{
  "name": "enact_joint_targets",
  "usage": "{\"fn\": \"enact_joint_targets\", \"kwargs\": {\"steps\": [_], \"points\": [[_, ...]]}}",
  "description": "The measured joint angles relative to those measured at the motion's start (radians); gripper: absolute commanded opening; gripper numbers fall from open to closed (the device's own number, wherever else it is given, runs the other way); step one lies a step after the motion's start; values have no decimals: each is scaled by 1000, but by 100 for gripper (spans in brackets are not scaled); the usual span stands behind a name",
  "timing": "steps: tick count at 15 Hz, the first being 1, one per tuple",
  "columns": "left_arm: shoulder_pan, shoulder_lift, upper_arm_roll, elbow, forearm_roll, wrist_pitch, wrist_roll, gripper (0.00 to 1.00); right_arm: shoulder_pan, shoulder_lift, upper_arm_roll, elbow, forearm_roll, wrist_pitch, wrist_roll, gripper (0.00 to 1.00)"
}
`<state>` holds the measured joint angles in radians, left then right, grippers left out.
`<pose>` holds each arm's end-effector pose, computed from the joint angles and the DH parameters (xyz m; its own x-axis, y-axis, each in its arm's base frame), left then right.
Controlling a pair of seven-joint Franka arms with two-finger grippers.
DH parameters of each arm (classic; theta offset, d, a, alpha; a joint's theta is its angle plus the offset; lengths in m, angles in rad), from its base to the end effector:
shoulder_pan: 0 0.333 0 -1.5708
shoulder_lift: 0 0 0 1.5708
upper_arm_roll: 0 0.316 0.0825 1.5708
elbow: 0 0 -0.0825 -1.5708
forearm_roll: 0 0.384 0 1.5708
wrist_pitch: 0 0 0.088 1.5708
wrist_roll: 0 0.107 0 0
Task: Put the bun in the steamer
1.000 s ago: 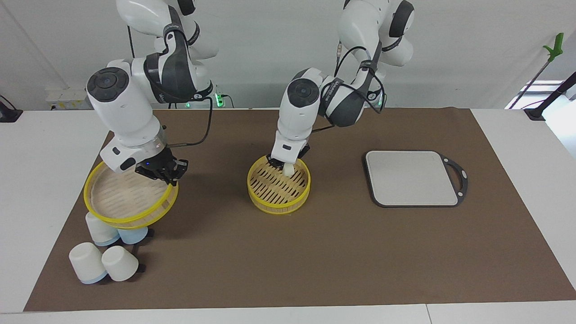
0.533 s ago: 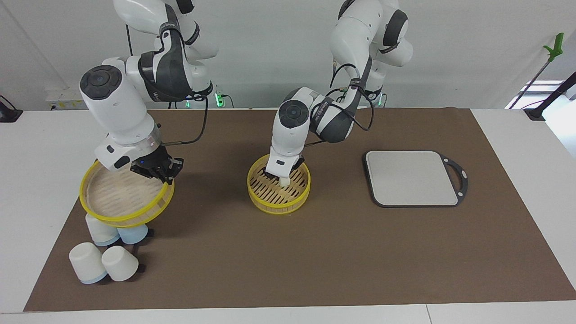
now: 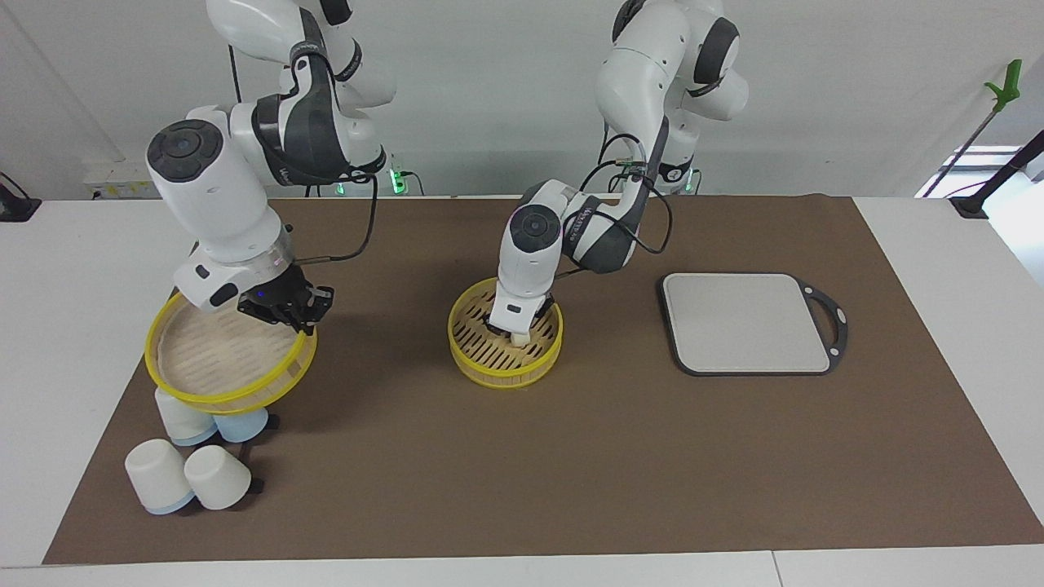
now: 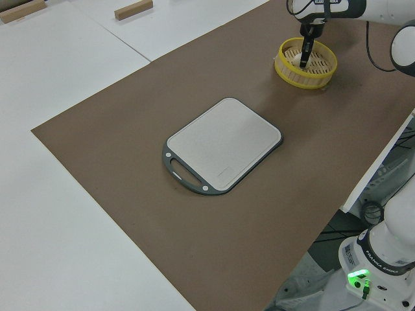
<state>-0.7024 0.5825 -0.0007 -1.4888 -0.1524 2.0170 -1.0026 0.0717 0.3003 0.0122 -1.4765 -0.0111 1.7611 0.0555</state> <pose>0.5295 -0.4604 0.3286 0.9235 0.3556 -0.1442 0.3623 -0.9318 0.0224 0.6492 0.0526 0.5043 0.9994 0.0300 -0.0153 0.0301 -0.9995 0.0081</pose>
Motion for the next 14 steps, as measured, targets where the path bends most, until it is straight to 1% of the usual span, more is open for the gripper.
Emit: {"fn": "enact_joint_targets", "kwargs": {"steps": [1,7,9,11,14], "points": [[-1,-2,0,-1,0,1,0,100,0,0,0,-1,0,1,0,0],[-2,-9,3,1,0,-11,-1,100,0,-1,1,-6,1,5,0,0],[3,-29,11,5,0,-37,-2,100,2,-1,4,-6,2,11,0,0],[31,-81,23,8,1,-86,-5,100,5,-1,8,-7,5,33,0,0],[141,-188,29,5,5,-191,-2,100,23,-1,14,-10,24,49,12,0]]}}
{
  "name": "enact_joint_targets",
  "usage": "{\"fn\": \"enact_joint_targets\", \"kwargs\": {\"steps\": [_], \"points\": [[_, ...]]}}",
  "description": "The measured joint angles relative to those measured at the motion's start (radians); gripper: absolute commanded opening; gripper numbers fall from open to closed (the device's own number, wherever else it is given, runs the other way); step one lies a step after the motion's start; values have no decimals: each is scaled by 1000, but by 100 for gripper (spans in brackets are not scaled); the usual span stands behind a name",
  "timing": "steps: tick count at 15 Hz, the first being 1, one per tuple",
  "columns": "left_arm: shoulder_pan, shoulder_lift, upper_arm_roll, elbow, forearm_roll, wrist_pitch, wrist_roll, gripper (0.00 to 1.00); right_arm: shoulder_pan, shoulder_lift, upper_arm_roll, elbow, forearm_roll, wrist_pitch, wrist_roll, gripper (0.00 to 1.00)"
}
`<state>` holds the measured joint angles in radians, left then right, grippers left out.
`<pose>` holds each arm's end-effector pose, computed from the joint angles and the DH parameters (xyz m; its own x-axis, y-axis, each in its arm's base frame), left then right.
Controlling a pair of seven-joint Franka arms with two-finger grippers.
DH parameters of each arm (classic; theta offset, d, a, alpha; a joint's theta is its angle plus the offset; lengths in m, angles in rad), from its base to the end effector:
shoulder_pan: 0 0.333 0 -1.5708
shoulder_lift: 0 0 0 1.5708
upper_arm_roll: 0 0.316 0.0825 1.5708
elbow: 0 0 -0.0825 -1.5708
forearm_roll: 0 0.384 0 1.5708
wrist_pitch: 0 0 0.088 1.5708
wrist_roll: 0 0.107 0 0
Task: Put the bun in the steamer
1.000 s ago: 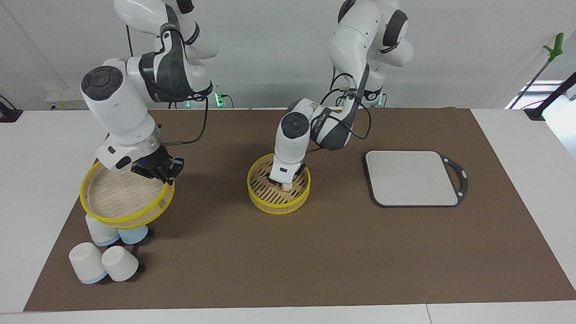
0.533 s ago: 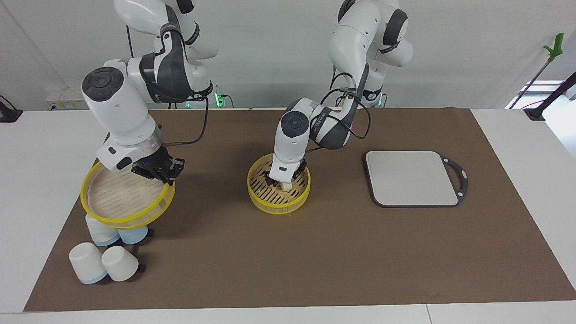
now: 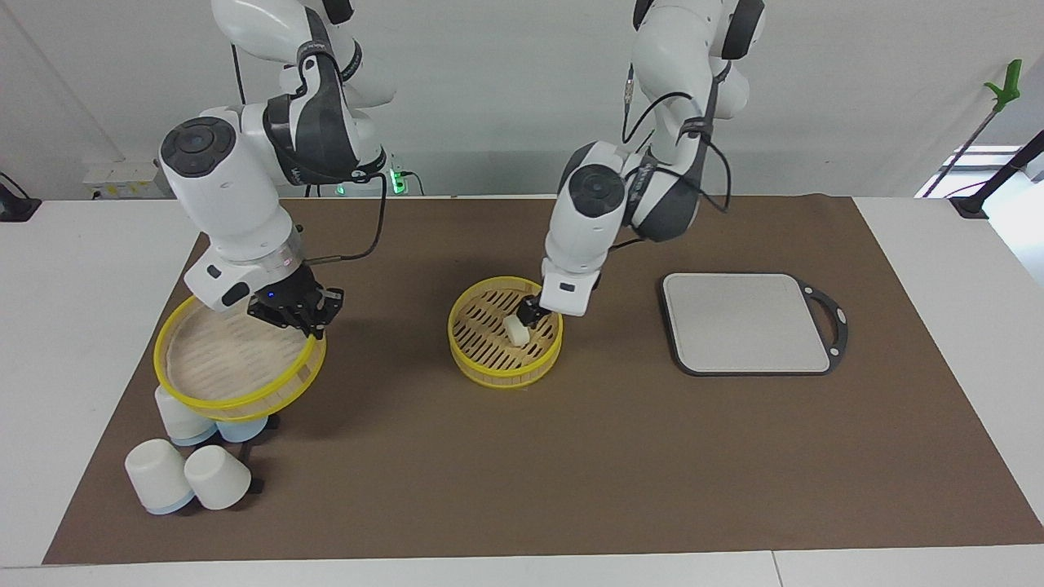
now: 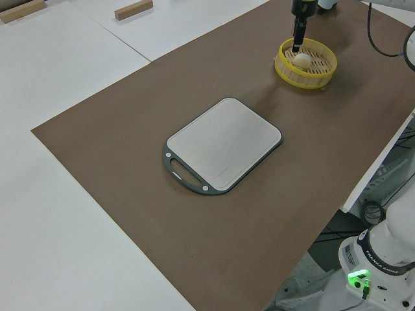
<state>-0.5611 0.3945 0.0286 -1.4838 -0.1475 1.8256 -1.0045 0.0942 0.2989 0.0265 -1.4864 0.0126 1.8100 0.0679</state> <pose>0.5707 -0.3533 0.4447 0.8646 0.4830 -0.1384 0.4904 -0.8712 0.0231 0.6506 0.0778 0.5048 0.9986 0.0484 0.0233 0.0489 -0.9986 -0.0218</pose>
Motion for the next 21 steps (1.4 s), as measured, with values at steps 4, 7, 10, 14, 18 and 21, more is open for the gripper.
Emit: {"fn": "enact_joint_targets", "kwargs": {"steps": [4,7,10,14,18,21], "points": [[166,-76,6,-30,5,-97,176,100,99,1,3,-6,21,28,173,0],[271,-81,7,-40,35,-127,361,100,226,11,6,-8,22,65,367,0],[348,-84,7,-41,96,-153,559,100,321,41,6,-9,21,113,527,0],[465,-121,7,-41,99,-204,809,100,428,108,3,20,19,138,725,0],[509,-179,6,-47,99,-257,936,100,493,201,1,106,13,144,825,0],[532,-197,-6,-60,100,-266,946,100,516,235,0,129,-5,149,849,0]]}}
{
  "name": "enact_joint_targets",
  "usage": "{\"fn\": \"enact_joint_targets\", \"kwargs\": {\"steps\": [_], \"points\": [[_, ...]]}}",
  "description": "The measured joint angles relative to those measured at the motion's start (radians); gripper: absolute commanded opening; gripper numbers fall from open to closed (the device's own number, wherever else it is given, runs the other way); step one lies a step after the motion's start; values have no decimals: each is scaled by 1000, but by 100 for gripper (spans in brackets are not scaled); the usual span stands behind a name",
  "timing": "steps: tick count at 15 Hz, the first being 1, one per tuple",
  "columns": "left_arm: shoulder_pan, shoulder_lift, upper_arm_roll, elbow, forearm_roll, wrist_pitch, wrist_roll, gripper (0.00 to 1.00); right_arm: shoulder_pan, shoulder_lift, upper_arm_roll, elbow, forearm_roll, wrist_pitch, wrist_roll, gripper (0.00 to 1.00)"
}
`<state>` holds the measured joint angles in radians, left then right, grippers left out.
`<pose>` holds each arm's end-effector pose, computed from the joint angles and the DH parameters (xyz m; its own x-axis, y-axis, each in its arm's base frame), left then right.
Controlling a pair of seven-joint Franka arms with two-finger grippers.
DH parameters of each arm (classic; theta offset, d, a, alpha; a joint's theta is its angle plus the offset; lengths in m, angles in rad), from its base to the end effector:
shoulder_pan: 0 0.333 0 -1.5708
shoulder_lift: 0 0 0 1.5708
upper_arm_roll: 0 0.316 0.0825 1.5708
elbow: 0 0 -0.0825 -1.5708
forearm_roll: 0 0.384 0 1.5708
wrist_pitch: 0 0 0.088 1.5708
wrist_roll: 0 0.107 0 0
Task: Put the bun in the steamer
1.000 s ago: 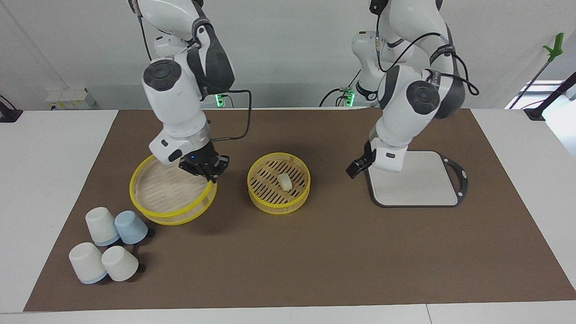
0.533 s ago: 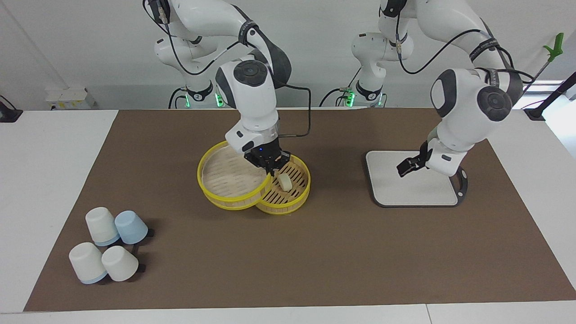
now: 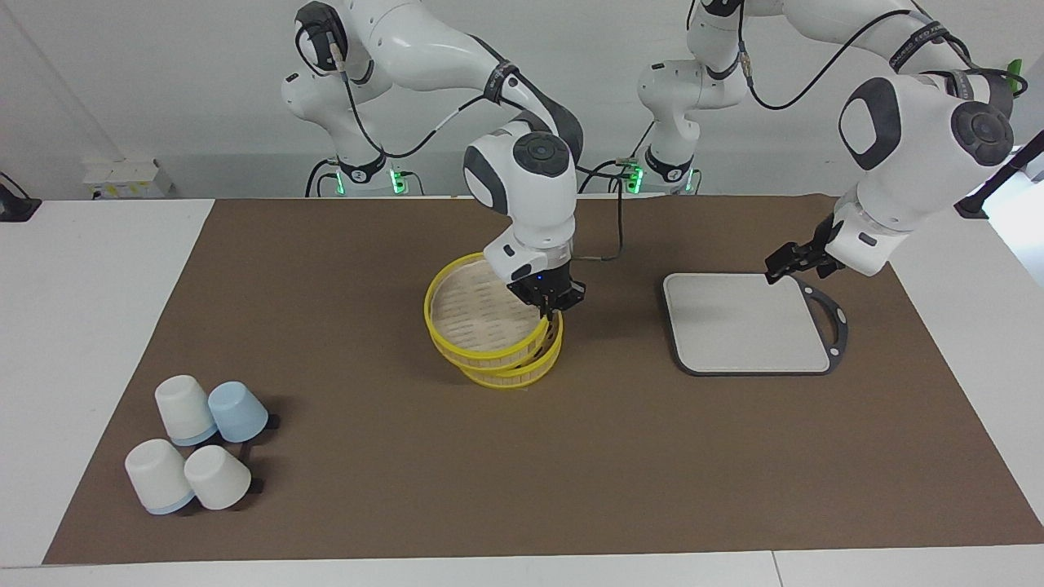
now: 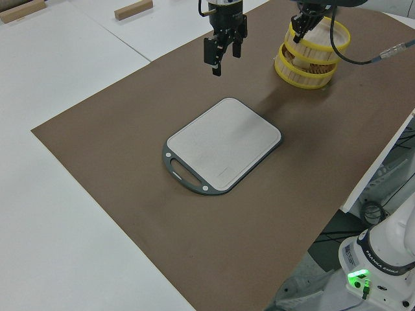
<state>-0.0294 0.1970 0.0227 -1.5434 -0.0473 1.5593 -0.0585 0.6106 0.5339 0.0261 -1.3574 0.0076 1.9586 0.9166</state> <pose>0.6024 -0.0102 0.5223 0.9819 0.0517 -0.1822 0.0584 -0.9978 0.0316 0.5786 0.4238 0.4196 0.9587 -0.2834 0.0247 -0.2813 -0.9573 -0.0659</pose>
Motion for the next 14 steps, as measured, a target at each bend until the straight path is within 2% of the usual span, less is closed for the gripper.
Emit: {"fn": "enact_joint_targets", "kwargs": {"steps": [2,7,14], "points": [[11,-20,-6,-21,0,-9,11,100,14,13,0,1,-15,10,13,0],[30,-126,-35,-127,0,-10,22,100,42,31,-1,5,-34,47,38,0],[49,-142,-62,-137,1,5,27,100,42,35,-1,5,-35,69,38,1]]}}
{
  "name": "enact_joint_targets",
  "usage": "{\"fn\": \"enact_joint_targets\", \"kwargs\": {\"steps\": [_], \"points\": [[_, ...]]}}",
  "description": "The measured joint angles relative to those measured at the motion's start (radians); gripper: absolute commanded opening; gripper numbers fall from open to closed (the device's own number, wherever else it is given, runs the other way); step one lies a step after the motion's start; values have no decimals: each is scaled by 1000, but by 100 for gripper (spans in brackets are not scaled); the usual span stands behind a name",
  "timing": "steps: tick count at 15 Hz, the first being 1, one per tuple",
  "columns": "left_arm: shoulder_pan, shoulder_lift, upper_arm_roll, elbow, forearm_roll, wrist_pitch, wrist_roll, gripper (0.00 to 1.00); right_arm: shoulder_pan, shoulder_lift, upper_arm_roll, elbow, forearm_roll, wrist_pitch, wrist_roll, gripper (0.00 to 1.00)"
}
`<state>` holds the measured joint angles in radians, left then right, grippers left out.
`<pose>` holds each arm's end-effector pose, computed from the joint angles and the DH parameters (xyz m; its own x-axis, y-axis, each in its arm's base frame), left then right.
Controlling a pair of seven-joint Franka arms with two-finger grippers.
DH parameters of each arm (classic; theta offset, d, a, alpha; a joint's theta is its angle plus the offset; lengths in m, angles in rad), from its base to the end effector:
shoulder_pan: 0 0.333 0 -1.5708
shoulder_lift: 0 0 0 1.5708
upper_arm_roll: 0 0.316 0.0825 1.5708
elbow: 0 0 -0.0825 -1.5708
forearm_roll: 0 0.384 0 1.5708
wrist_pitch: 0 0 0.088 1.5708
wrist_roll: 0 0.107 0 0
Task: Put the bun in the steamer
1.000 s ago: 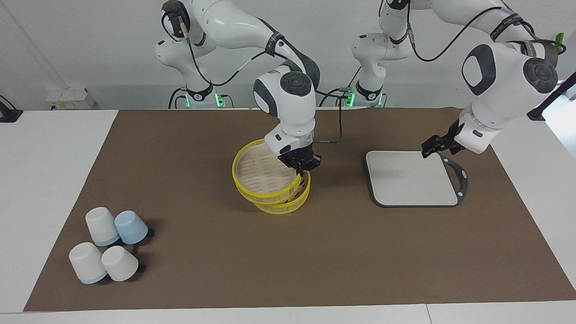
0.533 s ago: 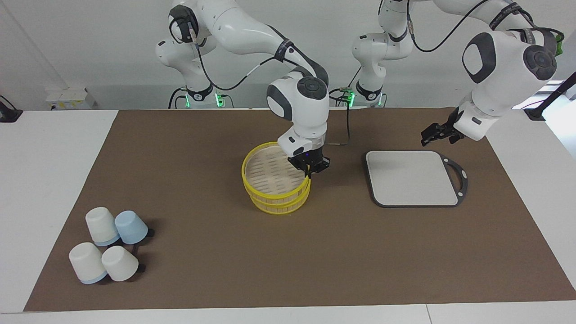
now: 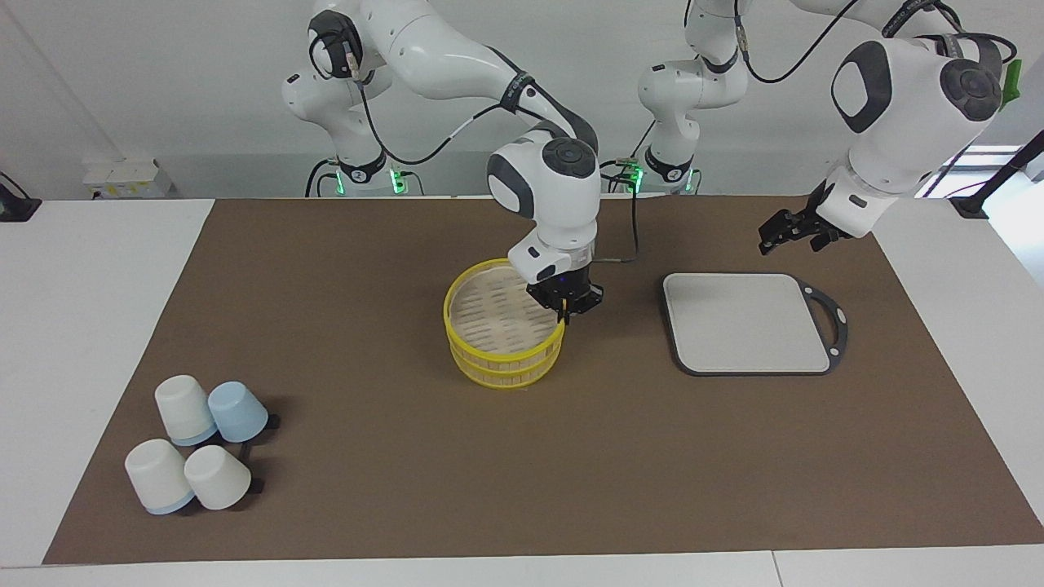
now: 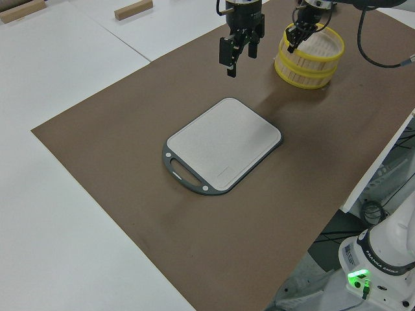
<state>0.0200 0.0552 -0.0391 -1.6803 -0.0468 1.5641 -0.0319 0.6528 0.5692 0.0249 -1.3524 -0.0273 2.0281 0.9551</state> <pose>0.5604 -0.0153 0.5421 0.9850 0.0124 -0.1720 0.0201 -0.9989 0.0428 0.5702 0.4520 0.4033 0.9602 -0.2701 0.0714 -0.2644 -0.9611 -0.0798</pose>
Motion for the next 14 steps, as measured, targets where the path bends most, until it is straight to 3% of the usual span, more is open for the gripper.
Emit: {"fn": "enact_joint_targets", "kwargs": {"steps": [1,2,9,14], "points": [[0,-5,0,-5,0,0,9,100,0,1,0,-3,0,9,0,46],[1,-14,0,-13,0,0,18,100,-1,1,0,-7,0,17,0,99],[1,-50,0,-47,0,47,30,100,-2,-2,-3,-25,-6,19,0,100],[1,-50,-1,-48,0,80,30,100,-12,-58,-11,-18,-7,-32,-21,100]]}}
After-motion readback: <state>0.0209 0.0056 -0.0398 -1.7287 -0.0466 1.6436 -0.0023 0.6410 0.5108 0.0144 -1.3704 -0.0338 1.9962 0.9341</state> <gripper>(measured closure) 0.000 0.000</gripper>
